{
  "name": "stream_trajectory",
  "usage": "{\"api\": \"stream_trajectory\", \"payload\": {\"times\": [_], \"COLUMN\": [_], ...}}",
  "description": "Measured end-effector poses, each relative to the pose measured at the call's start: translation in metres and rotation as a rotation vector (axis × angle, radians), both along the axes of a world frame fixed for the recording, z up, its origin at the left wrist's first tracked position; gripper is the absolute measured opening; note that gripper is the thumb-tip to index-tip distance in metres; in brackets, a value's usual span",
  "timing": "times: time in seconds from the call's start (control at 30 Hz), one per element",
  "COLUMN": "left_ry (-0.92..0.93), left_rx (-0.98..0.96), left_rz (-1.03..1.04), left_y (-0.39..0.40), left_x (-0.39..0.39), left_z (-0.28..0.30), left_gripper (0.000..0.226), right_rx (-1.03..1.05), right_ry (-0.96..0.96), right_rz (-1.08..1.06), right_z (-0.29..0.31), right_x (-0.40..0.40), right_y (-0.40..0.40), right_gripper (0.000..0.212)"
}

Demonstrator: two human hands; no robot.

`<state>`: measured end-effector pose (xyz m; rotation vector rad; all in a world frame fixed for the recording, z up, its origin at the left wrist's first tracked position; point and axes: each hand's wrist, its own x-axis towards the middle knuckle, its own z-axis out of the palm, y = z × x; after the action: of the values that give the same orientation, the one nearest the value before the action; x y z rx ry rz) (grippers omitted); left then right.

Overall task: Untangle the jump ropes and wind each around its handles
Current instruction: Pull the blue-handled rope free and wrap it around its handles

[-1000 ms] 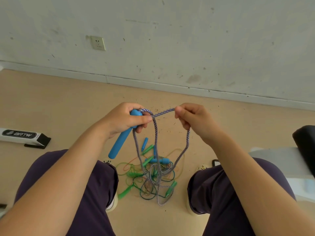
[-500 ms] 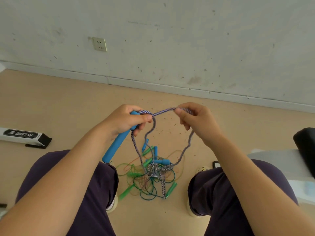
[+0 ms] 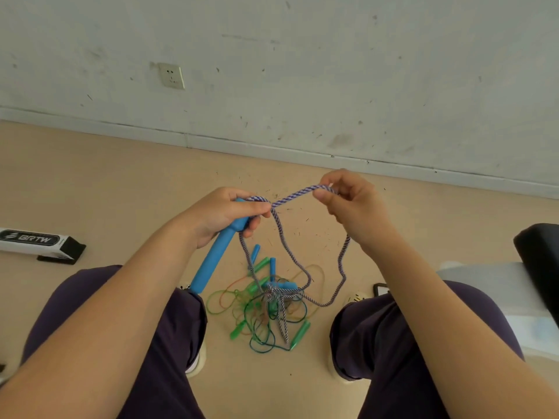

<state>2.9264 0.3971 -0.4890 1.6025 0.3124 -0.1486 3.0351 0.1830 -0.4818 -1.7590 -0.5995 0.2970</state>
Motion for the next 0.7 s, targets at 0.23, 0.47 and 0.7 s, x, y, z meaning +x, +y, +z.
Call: {"api": "stream_trajectory", "payload": {"times": [0.23, 0.47, 0.7], "left_ry": [0.002, 0.010, -0.001], "left_rx": [-0.038, 0.086, 0.237], "left_rz": [-0.094, -0.082, -0.017], "left_y": [-0.022, -0.013, 0.002], "left_x": [-0.002, 0.001, -0.003], "left_z": [-0.006, -0.007, 0.000], "left_gripper": [0.017, 0.016, 0.015], "right_rx": [-0.121, -0.125, -0.023], "right_ry": [0.113, 0.003, -0.023], "right_rz": [0.320, 0.180, -0.138], "right_z": [-0.004, -0.007, -0.004], "right_x": [-0.018, -0.008, 0.004], "right_y": [0.008, 0.010, -0.002], "right_gripper": [0.018, 0.013, 0.016]}}
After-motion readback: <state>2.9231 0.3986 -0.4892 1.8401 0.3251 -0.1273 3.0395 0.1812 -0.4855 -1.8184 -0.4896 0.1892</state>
